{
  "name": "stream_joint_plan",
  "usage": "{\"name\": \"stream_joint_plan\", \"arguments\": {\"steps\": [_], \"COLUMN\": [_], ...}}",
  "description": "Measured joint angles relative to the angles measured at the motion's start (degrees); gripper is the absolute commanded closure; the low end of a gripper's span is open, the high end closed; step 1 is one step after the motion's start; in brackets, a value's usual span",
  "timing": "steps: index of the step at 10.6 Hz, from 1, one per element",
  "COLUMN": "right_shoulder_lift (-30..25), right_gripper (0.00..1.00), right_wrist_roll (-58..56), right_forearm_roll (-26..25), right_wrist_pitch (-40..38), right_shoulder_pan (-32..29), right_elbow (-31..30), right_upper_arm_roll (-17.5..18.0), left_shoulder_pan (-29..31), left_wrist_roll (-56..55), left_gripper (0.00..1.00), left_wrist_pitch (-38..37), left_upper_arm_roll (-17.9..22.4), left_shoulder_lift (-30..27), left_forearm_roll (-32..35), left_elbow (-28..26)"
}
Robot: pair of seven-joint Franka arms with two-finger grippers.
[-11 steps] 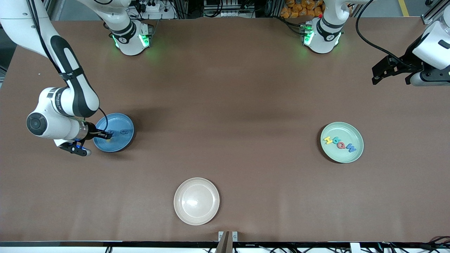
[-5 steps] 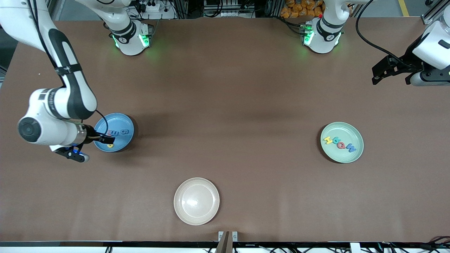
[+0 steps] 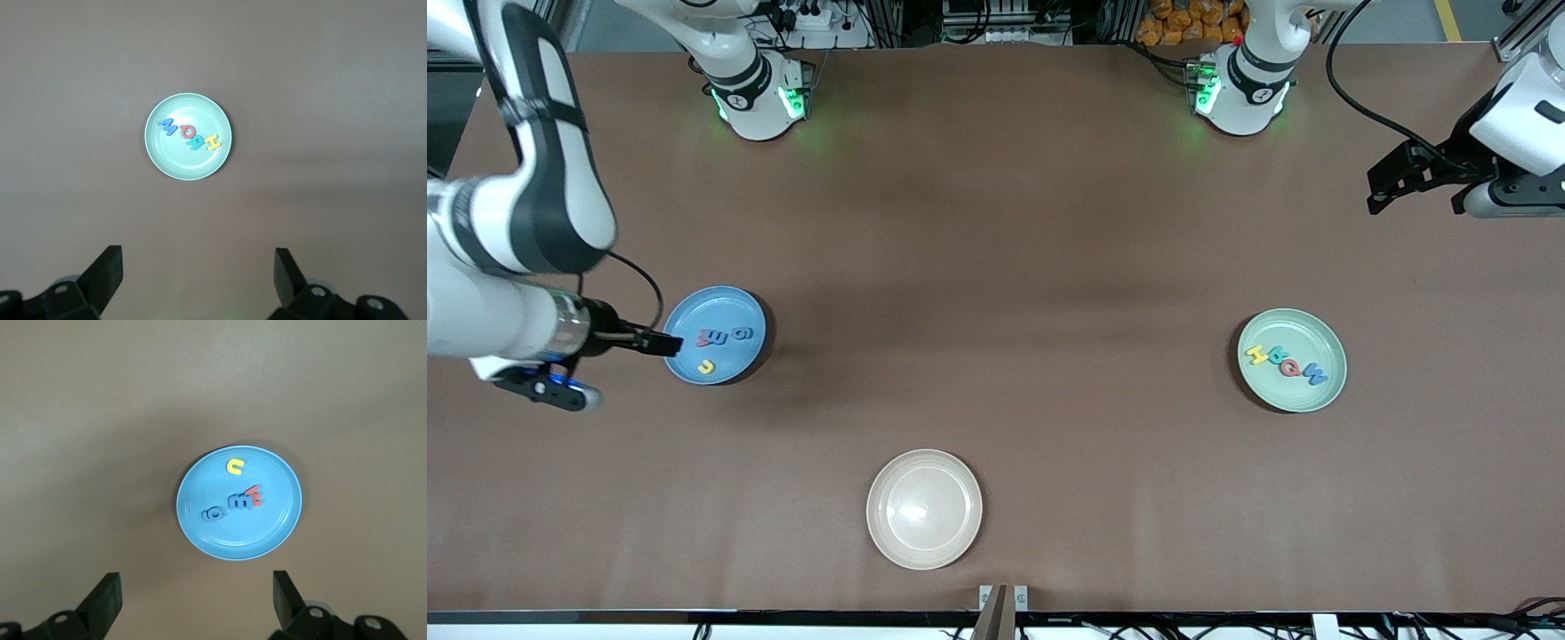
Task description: Sort upper and lower case letters into plates
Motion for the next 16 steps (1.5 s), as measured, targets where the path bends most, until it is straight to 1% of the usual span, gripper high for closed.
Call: {"name": "stream_joint_plan", "arguments": {"steps": [3,4,6,7,10,12,16], "right_shoulder_lift": [-5.8,-6.7,-6.9,-6.9,-7.1,-7.2,-7.6], "right_gripper": [0.00,0.00,0.00,0.00,0.00,0.00,0.00], "right_wrist_roll": [-0.2,-0.2,-2.8,-4.8,-7.5,-7.5,-7.5], "right_forearm_roll": [0.0,0.0,0.0,0.1,0.6,1.1,1.4], "right_wrist_pitch": [-0.9,-1.0,-1.7,-2.4,-9.1,-9.7,-10.8], "right_shoulder_pan": [0.1,0.4,0.8,0.9,2.2,4.4,7.3], "right_elbow": [0.9,2.5,5.6,6.5,12.2,13.1,12.3], "right_upper_arm_roll": [0.0,0.0,-0.2,-1.0,-5.3,-8.1,-8.5], "left_shoulder_pan": [0.0,0.0,0.0,0.0,0.0,0.0,0.0], "left_wrist_roll": [0.0,0.0,0.0,0.0,0.0,0.0,0.0], "left_gripper": [0.00,0.00,0.00,0.00,0.00,0.00,0.00], "left_wrist_pitch": [0.0,0.0,0.0,0.0,0.0,0.0,0.0], "left_upper_arm_roll": [0.0,0.0,0.0,0.0,0.0,0.0,0.0], "left_shoulder_lift": [0.0,0.0,0.1,0.0,0.0,0.0,0.0], "left_forearm_roll": [0.0,0.0,0.0,0.0,0.0,0.0,-0.4], "left_elbow": [0.1,0.1,0.1,0.2,0.4,0.4,0.6]}}
